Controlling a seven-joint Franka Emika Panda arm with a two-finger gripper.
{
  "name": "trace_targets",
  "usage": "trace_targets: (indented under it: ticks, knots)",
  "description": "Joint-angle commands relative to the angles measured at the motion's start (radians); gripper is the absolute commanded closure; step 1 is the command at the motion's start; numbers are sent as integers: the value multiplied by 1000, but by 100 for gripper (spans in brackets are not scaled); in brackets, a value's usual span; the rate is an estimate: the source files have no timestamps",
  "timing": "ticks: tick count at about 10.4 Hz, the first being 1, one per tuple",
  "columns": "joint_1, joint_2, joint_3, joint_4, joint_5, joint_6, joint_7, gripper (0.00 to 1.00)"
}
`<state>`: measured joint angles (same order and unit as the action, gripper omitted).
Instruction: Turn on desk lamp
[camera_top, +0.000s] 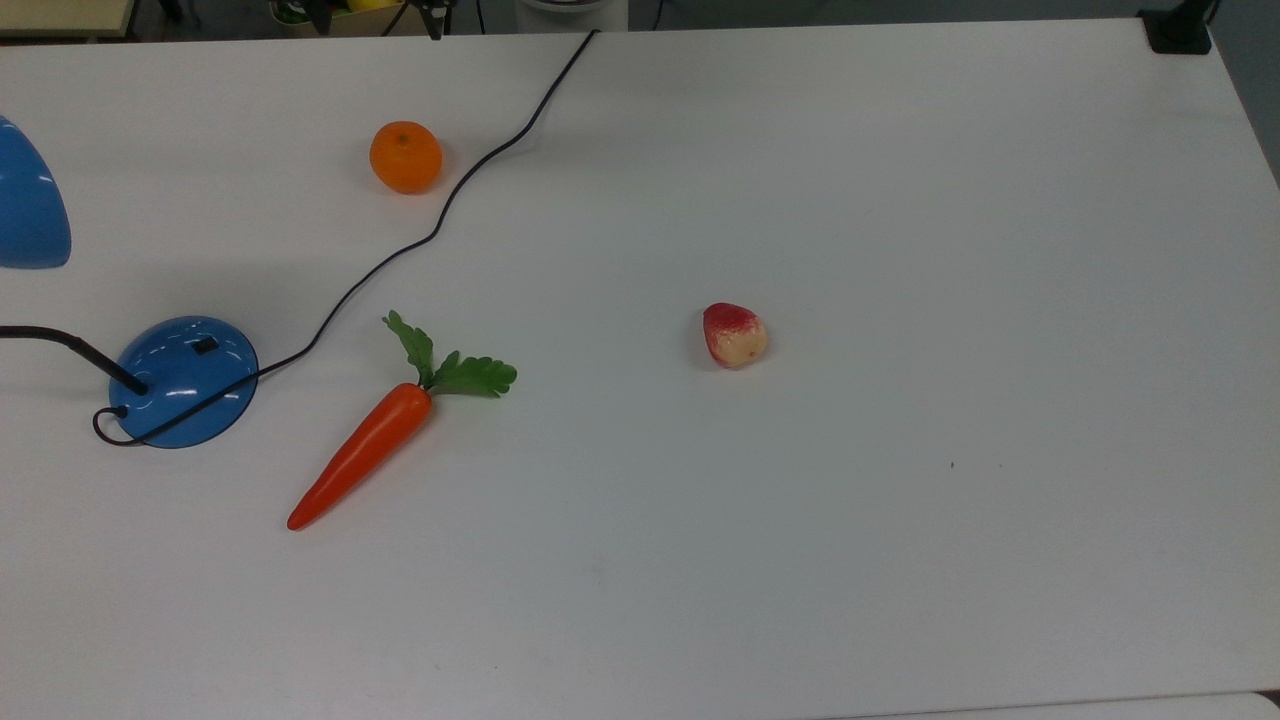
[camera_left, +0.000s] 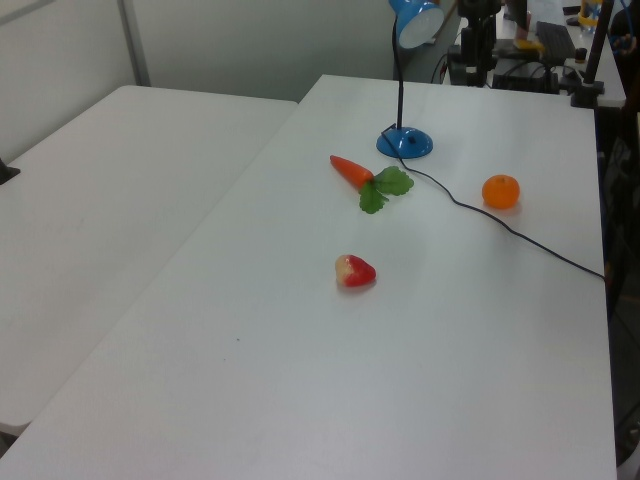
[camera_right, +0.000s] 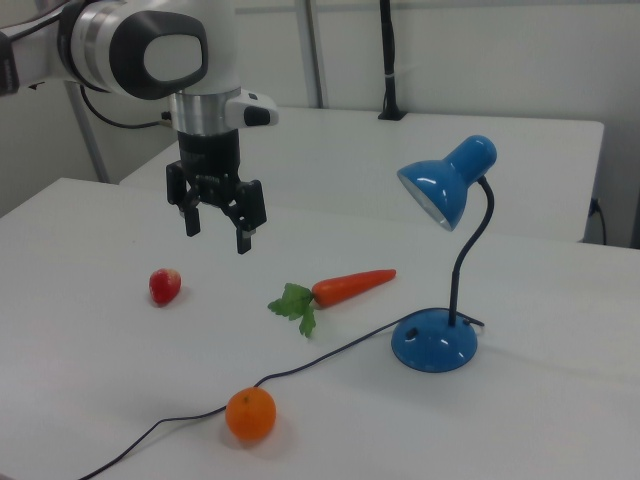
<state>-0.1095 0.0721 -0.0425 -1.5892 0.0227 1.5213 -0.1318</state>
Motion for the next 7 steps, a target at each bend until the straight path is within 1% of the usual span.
trace_targets:
  ticks: [1,2,5,6,7]
  knots:
    - [-4,-21,-8,15,-7,-15,24,0]
    - [-1,-20,-8,14,-12,-13,50,0]
    - [2,-18,-8,6,-14,-10,55,0]
    - [2,-18,-8,3,-14,-10,55,2]
    - [2,-20,-8,0,-14,-10,55,7]
